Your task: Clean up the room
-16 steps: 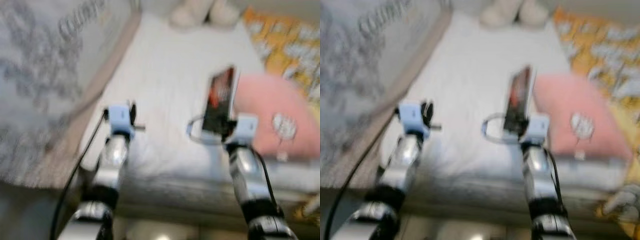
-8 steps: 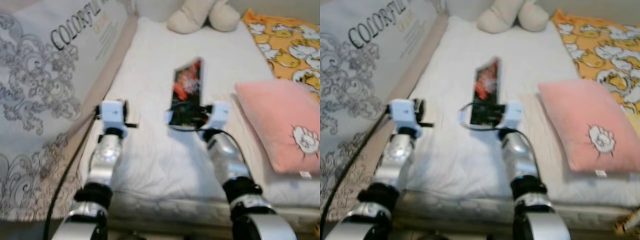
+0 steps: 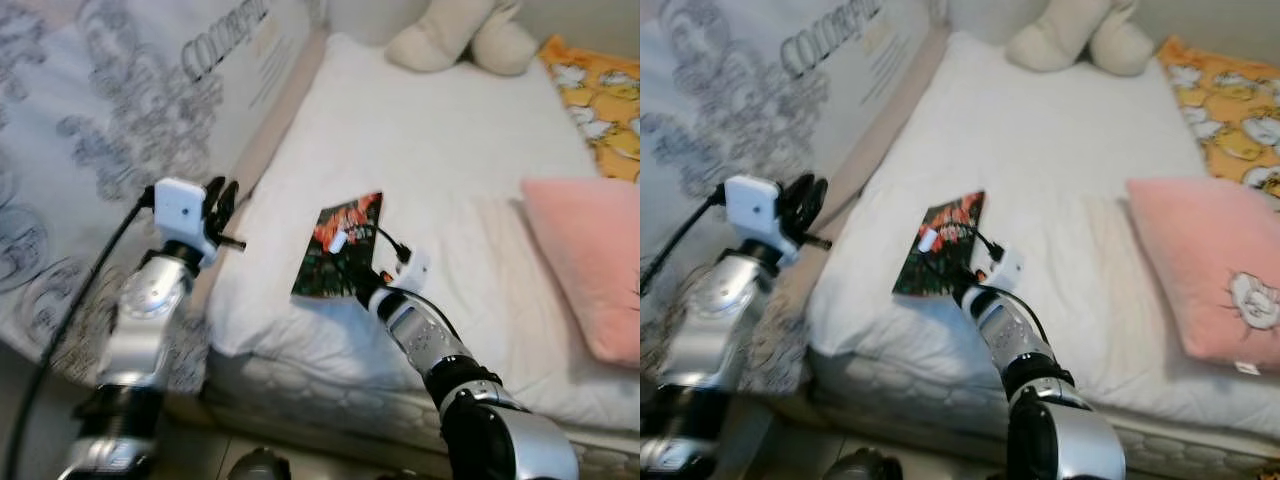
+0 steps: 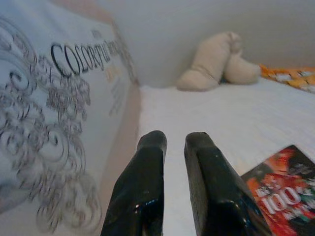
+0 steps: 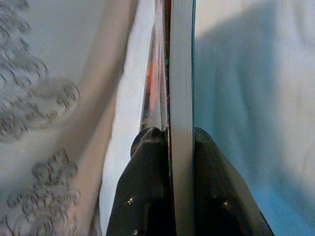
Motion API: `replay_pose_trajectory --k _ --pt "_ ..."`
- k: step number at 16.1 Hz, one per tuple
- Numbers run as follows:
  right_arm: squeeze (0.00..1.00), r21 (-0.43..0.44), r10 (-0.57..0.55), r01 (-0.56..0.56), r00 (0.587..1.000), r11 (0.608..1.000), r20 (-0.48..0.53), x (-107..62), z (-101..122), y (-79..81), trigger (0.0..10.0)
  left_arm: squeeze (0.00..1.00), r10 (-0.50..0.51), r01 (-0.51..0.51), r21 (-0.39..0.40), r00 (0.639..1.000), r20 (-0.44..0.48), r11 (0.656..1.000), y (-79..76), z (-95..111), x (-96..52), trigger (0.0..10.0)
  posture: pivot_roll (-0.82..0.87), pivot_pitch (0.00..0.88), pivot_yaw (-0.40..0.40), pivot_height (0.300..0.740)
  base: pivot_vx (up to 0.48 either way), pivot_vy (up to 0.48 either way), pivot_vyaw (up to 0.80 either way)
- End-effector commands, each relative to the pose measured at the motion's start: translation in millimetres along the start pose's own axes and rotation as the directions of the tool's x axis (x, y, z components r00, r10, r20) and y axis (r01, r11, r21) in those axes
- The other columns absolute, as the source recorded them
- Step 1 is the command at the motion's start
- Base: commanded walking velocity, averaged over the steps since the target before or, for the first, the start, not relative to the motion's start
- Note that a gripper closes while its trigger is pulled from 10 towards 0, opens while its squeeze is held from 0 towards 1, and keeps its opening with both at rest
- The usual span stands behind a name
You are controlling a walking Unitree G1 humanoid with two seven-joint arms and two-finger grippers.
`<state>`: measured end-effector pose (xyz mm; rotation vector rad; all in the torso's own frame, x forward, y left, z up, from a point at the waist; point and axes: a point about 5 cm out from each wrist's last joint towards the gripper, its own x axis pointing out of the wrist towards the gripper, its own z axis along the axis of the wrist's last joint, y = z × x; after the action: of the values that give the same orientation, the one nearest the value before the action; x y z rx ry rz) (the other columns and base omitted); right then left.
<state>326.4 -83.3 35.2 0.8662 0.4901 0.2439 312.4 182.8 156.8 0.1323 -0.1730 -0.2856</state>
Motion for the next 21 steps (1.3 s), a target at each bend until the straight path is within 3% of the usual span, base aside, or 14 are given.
replay_pose_trajectory --k 1,6,10,11,12,15,19,21 --pt "0.00 -0.011 0.027 -0.026 0.998 1.000 0.063 3.8 13.6 7.8 0.0 0.00 -0.066 0.066 0.004 0.998 0.013 0.998 -11.1 9.1 -2.1 10.0 0.22 0.127 0.022 0.740 0.000 0.000 0.00" --pt "0.00 -0.118 -0.070 0.079 0.994 0.990 0.078 -0.3 19.7 -6.8 0.0 0.00 -0.080 0.080 -0.018 0.996 -0.025 0.997 -18.0 15.4 -20.0 10.0 0.26 0.176 0.031 0.740 0.000 0.000 0.00" --pt "0.00 -0.204 -0.124 0.143 0.987 0.968 0.107 1.0 30.0 -6.2 0.0 0.00 -0.106 0.104 -0.031 0.993 -0.051 0.994 -30.3 17.6 -29.0 10.0 0.27 0.189 0.029 0.740 0.000 0.000 0.00" --pt "0.19 -0.230 -0.136 0.159 0.984 0.960 0.112 0.9 31.8 -6.7 0.0 0.00 -0.107 0.106 -0.034 0.993 -0.054 0.994 -32.0 17.5 -29.6 10.0 0.27 0.191 0.028 0.740 0.000 0.000 0.00" --pt "1.00 -0.298 -0.173 0.201 0.978 0.933 0.116 0.2 35.1 -9.1 10.0 0.00 -0.108 0.106 -0.048 0.992 -0.060 0.993 -35.9 18.1 -30.4 10.0 0.27 0.192 0.023 0.740 0.000 0.000 0.00" --pt "1.00 -0.354 -0.194 0.232 0.971 0.906 0.139 -0.3 43.9 -9.7 10.0 0.00 -0.115 0.110 -0.065 0.991 -0.068 0.992 -44.0 19.1 -33.0 10.0 0.26 0.187 0.008 0.740 0.000 0.000 0.00" --pt "1.00 -0.352 -0.216 0.249 0.967 0.902 0.132 -2.0 43.3 -14.0 10.0 0.00 -0.111 0.104 -0.083 0.991 -0.078 0.991 -47.5 18.8 -32.1 10.0 0.25 0.174 -0.003 0.740 0.000 0.000 0.00" --pt "1.00 -0.402 -0.231 0.255 0.967 0.879 0.109 -4.5 43.4 -19.3 10.0 0.00 -0.107 0.097 -0.123 0.991 -0.078 0.988 -50.3 19.6 -29.3 10.0 0.24 0.169 0.000 0.740 0.000 0.000 0.00"
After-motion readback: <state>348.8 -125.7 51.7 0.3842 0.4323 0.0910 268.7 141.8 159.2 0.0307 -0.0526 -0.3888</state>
